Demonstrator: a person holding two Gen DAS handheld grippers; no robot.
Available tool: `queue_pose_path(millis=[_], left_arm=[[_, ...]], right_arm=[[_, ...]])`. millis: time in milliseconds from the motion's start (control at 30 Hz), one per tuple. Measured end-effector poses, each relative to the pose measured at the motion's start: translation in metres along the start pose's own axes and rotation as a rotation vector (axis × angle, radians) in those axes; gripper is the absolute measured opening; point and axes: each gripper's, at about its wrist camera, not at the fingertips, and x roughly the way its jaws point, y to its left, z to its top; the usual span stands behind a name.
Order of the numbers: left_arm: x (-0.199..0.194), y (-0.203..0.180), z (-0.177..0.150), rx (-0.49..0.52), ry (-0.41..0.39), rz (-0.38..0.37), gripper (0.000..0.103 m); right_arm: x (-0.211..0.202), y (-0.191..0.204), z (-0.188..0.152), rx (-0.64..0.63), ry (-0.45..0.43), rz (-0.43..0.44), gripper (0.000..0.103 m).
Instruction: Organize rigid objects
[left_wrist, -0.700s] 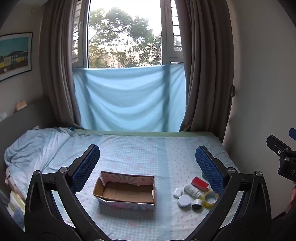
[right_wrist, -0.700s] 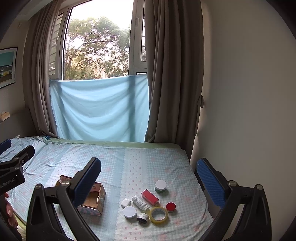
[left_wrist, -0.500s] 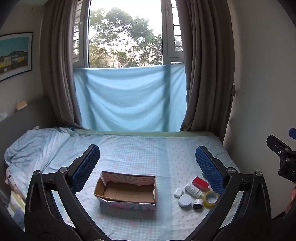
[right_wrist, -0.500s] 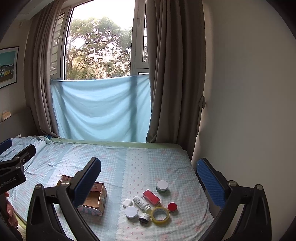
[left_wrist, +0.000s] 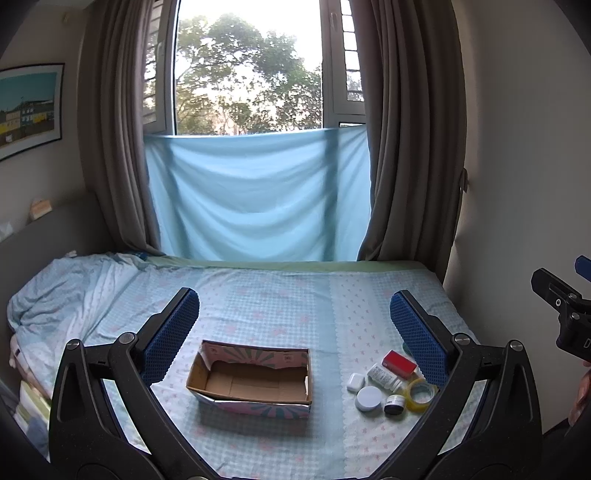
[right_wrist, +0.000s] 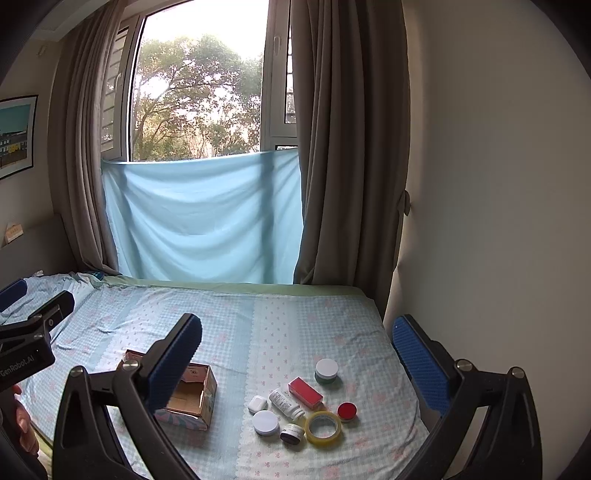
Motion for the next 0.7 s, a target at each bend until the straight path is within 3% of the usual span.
queue_pose_path(millis=[700], left_arm=[[0.0041, -0.0052, -0.0088, 0.024, -0.014, -0.027, 0.103]], right_arm=[[-0.0054, 0.0020, -0.0019, -0.009, -0.004, -0.027, 0.103]])
